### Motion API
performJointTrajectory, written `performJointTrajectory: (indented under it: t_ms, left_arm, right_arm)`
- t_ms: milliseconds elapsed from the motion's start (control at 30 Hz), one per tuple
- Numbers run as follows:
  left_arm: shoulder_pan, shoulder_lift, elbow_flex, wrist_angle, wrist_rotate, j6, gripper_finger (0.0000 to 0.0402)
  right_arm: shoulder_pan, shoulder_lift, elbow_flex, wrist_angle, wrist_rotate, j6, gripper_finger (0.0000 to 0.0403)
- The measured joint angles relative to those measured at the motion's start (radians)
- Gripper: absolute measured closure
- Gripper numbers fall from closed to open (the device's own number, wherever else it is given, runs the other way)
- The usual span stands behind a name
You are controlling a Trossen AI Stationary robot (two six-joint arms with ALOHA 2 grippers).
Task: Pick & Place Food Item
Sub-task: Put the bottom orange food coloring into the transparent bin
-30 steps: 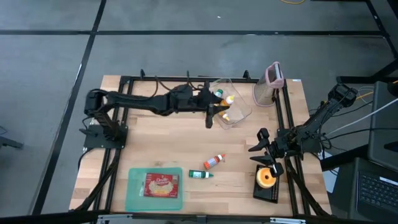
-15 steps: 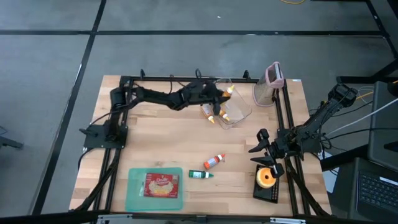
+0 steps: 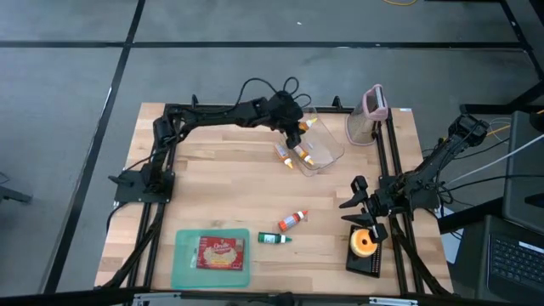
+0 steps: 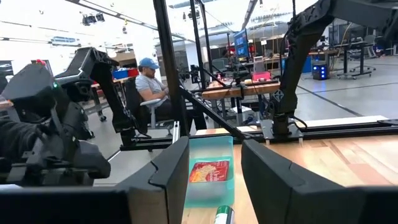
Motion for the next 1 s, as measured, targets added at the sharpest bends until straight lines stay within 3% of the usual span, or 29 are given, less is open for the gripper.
performJointTrajectory:
  t_ms: [167, 667, 1000]
  left_arm:
    - [-0.003, 0.062, 0.062, -0.139, 0.005, 0.058, 0.0314]
    - [-0.007, 0.163, 0.133, -0.139, 0.043, 0.091, 0.031]
    - [-0.026, 0.158, 0.133, -0.139, 0.039, 0.109, 0.023]
  right_arm:
    - [0.0, 0.0, 0.0, 0.002, 0.001, 0.0, 0.0256]
    - [0.0, 0.0, 0.0, 0.008, 0.018, 0.0, 0.0256]
    - [0.0, 0.0, 0.0, 0.008, 0.018, -0.001, 0.0256]
